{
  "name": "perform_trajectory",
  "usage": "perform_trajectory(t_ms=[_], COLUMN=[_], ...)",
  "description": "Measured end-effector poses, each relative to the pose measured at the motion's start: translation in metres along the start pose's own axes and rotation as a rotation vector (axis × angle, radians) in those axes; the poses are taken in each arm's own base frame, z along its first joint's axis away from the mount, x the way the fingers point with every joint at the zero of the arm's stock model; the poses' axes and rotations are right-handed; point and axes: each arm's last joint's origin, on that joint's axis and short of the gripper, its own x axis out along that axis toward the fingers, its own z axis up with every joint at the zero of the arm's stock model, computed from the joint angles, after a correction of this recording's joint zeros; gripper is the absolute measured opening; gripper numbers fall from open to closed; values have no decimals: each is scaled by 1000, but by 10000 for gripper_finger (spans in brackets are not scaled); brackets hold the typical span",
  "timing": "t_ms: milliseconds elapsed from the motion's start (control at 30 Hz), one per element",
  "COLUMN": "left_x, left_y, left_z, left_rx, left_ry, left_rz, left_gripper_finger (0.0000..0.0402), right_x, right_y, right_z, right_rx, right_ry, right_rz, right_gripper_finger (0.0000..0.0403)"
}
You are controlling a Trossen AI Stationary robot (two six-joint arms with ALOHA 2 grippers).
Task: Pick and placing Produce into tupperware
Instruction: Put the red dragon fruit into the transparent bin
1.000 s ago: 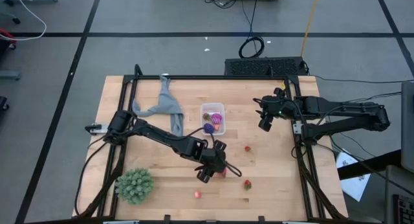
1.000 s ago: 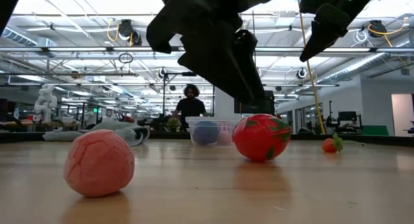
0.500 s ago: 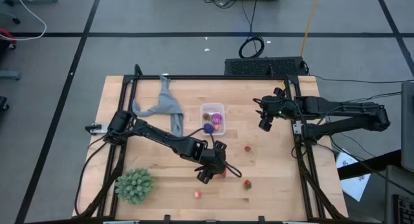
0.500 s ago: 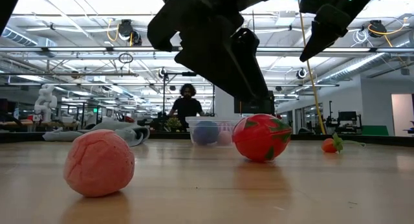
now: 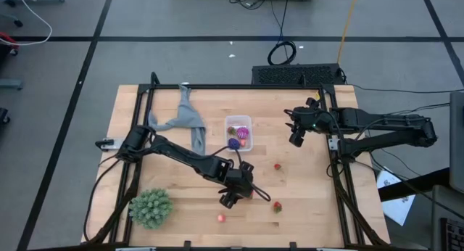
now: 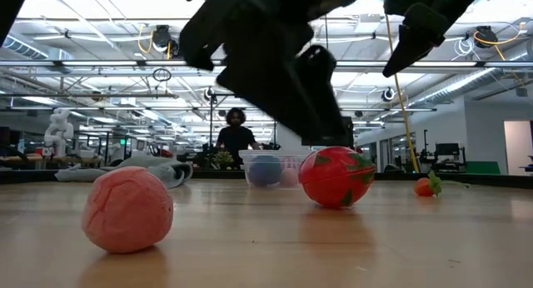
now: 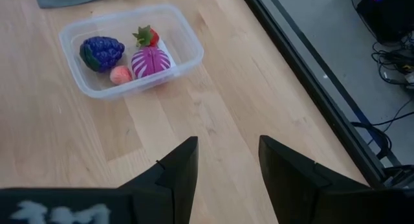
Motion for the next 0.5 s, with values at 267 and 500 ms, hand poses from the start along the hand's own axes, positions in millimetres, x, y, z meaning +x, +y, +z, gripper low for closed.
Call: perform_trajectory(t_ms=[267, 500], left_x=[24, 27], left_y=[-1, 0], left_z=[-10, -10], left_rx=[5, 19], left_ry=[38, 31], left_rz=[-9, -4], left_gripper_finger=[319, 319], right_x=[0, 0], right_y=[0, 2], right_z=[1, 3], right_rx=[3, 13], right_ry=[-7, -27], right_rz=[2, 55], right_gripper_finger=[155, 155])
